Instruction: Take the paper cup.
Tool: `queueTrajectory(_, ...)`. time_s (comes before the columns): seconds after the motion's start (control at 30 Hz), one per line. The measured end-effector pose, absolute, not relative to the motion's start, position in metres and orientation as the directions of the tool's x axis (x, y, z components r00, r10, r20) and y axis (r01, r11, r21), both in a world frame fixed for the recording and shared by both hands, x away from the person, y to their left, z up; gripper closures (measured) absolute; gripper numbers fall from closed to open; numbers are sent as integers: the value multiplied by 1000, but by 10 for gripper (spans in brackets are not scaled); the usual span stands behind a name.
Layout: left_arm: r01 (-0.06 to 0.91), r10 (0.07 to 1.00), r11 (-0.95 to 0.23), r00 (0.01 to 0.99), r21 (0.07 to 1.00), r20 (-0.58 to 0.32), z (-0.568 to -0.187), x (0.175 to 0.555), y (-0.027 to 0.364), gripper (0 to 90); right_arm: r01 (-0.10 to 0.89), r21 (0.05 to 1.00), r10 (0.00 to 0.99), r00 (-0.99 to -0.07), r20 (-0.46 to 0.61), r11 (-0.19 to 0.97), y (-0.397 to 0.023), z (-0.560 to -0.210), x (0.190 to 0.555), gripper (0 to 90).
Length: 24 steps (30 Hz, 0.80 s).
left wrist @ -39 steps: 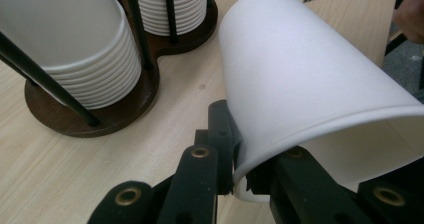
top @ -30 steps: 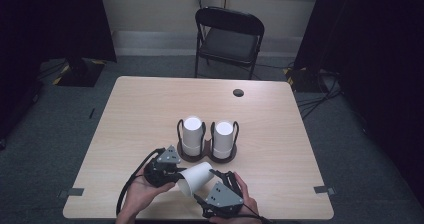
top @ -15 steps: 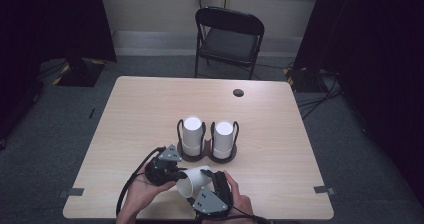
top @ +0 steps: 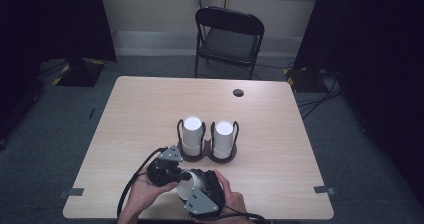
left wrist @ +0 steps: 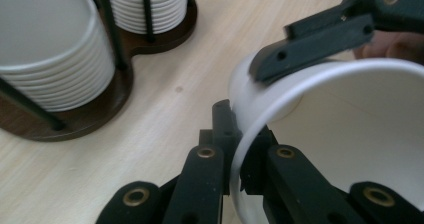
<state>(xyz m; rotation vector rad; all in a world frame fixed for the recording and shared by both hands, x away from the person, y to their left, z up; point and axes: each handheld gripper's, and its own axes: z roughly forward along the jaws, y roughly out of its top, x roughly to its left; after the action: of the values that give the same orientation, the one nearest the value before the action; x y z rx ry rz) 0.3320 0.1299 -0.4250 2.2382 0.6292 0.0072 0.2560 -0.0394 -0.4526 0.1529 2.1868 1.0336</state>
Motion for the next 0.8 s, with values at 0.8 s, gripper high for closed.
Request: queueTrajectory(0.8, 471, 466, -561, 859, 681, -210, -425, 334, 124, 889, -179, 718, 396, -732, -554, 673, -42, -453, 255, 203)
